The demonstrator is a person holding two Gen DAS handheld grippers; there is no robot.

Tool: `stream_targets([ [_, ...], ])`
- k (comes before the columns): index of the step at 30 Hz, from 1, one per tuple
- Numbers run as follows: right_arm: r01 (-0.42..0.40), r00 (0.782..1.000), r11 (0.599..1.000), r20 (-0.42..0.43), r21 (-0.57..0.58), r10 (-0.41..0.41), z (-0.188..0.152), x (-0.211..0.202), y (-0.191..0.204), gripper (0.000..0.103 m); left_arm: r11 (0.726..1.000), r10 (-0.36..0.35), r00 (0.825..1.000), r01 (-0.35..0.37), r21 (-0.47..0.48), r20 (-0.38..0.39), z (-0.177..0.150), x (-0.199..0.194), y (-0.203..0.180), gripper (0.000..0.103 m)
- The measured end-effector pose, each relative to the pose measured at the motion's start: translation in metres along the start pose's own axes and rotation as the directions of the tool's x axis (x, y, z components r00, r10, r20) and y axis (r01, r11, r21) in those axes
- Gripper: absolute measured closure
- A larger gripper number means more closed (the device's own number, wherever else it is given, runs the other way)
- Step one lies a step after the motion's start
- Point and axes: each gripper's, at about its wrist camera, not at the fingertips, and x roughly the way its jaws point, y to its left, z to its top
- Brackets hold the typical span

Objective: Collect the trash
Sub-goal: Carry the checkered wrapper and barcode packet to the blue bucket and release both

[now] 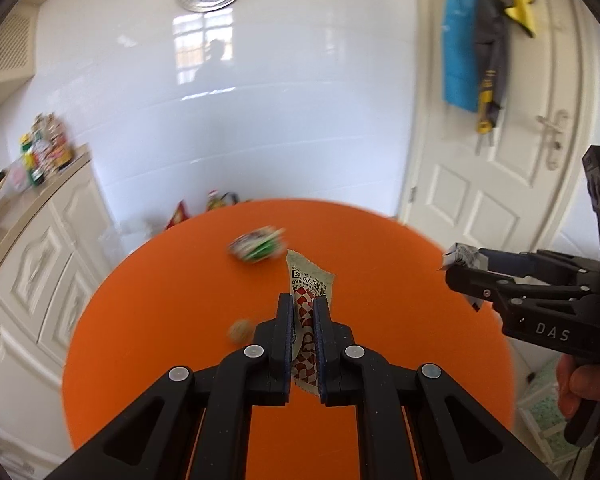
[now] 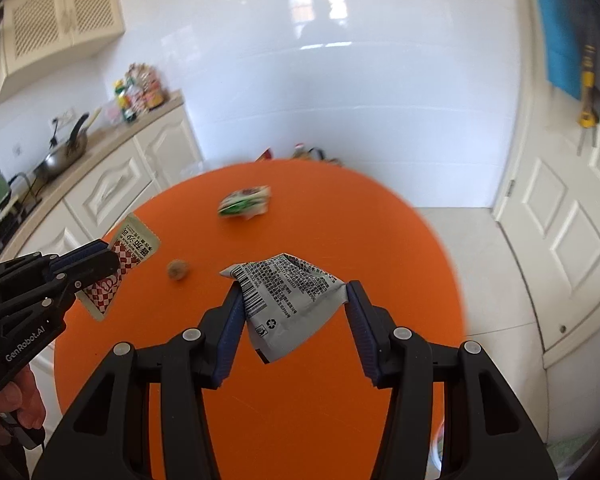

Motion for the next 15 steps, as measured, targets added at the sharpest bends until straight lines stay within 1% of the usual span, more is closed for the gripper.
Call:
stream_targets([
  [5, 0.075, 0.995, 0.996, 0.056, 0.053, -0.078, -0.006, -0.046, -0.045, 0.052, 0.994, -0.094, 0.995, 0.092, 0.066, 0.029, 0.014, -0.030, -0.050, 0.097],
  [8, 0.128, 0.987, 0.987, 0.086, 0.101, -0.137, -0.012, -0.076, -0.077, 0.053, 0.981, -0.160, 0.986, 0.155, 0.117, 0.038, 0.024, -0.025, -0.081, 0.097],
  [10, 0.174, 0.977, 0.974, 0.101, 0.143, -0.189, -0.020, -0.098, -0.103, 0.052, 0.965, -0.221, 0.975, 0.214, 0.152, 0.032, 0.029, -0.016, -0.104, 0.097],
  [15, 0.269, 0.950, 0.936, 0.099, 0.229, -0.297, -0.040, -0.135, -0.157, 0.053, 0.919, -0.330, 0.944, 0.319, 0.232, 0.012, 0.042, 0.014, -0.152, 0.097],
])
